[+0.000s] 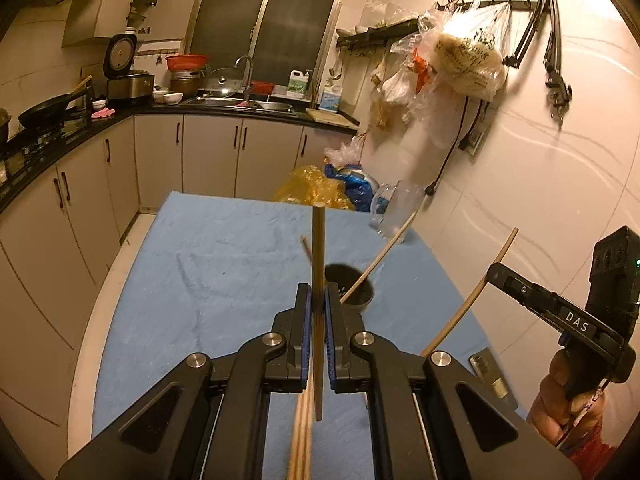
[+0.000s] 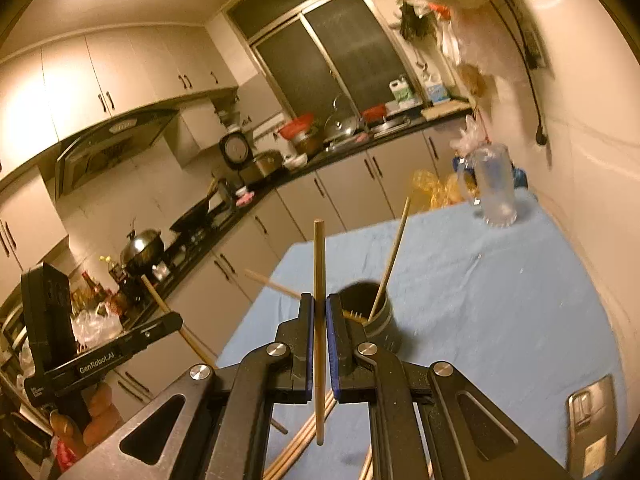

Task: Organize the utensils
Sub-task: 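Lower the left tool's chopstick into the cup and open the left tool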

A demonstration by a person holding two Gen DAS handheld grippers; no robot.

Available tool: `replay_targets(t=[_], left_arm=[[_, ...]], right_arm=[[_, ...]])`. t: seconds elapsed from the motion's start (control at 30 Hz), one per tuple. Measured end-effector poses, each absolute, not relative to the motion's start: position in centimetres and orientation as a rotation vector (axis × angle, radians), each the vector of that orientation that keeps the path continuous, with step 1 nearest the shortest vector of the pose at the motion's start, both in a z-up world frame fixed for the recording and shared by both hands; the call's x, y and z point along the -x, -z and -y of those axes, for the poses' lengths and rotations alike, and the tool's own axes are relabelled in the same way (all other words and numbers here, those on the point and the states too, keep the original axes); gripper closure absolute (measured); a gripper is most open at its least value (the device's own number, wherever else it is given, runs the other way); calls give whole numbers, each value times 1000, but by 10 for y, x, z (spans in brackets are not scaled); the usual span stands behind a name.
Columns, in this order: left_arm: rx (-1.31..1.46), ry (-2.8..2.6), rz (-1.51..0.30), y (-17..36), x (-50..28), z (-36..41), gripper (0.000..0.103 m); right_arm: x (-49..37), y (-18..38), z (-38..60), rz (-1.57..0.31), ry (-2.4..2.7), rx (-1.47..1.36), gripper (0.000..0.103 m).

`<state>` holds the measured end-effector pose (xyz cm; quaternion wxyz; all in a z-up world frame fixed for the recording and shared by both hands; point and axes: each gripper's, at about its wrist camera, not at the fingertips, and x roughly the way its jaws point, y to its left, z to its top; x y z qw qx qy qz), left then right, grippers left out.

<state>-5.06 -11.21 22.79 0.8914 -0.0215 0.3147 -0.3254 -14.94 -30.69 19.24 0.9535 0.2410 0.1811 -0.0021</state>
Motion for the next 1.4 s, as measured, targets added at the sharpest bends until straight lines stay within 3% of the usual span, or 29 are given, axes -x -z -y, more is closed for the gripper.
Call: replay_targets(t=[0.6,0.9,1.4], left_arm=[[78,700,-600,-296,-12,178,97],[93,699,-636,-274,-41,199,97],[64,702,-681,-240,-59,213,97]], right_arm=[[117,-247,363,-268,110,-559,96],[79,-246,368,-261,151,-547,96],[33,-188,368,-402,167,-536,96]])
